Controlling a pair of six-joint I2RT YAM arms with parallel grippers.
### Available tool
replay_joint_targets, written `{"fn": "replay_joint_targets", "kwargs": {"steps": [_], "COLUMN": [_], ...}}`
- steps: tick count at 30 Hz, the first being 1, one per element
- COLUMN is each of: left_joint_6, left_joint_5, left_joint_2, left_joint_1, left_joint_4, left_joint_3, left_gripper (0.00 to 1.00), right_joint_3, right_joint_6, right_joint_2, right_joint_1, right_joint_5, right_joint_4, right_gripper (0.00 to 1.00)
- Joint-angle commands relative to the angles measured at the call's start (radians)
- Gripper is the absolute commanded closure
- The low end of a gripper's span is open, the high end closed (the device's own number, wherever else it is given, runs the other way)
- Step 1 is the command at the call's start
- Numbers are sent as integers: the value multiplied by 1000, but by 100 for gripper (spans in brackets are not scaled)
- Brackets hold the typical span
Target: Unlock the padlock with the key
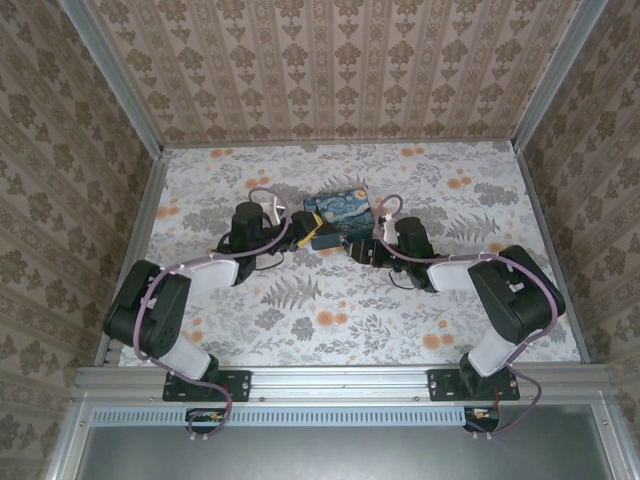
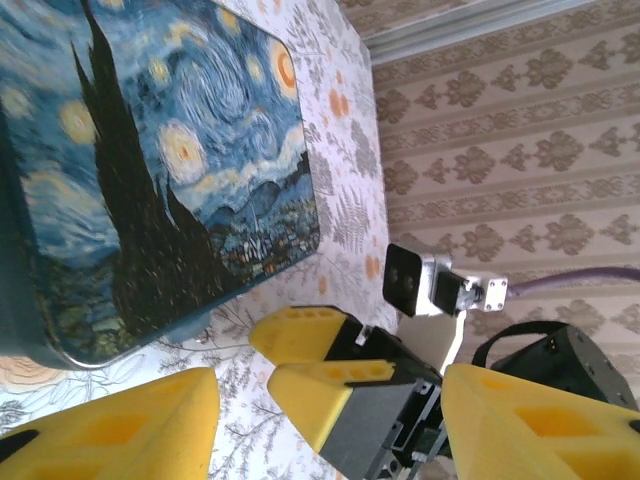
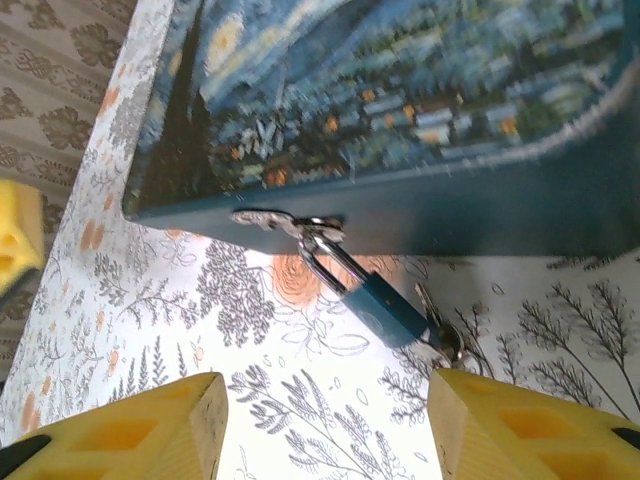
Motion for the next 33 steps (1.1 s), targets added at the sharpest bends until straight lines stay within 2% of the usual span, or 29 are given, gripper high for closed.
{"fn": "replay_joint_targets", "kwargs": {"steps": [1,4,7,19,25,29,33], "left_joint_6": [201,275,304,330,324,319,319], "left_joint_5": [-66,-108,-124,-128,-119,-110,-107], "left_joint_2": [-62,-85,-98,-90,-71,-60,-57], "left_joint_1": [7,8,7,41,49,50,52], "left_joint_4": [-308,-436,-489,-528,-517,-504,-499], "left_joint_3": [87,143,167,178,177,177,177], "left_gripper": [37,35,35,35,35,35,35], "right_joint_3": [-1,16,41,93,71,70,77], "right_joint_6": [-37,-39,-49,-37,-30,-23,-17], "right_joint_2": [22,66,107,202,203,209,221], "right_joint_1": [-6,-10,-13,-14,-14,-14,-14], "right_joint_5": [-19,-23,-28,-95,-114,-113,-117], "right_joint_4": [12,47,68,144,159,162,163], "right_gripper": [43,43,42,45,50,59,63]}}
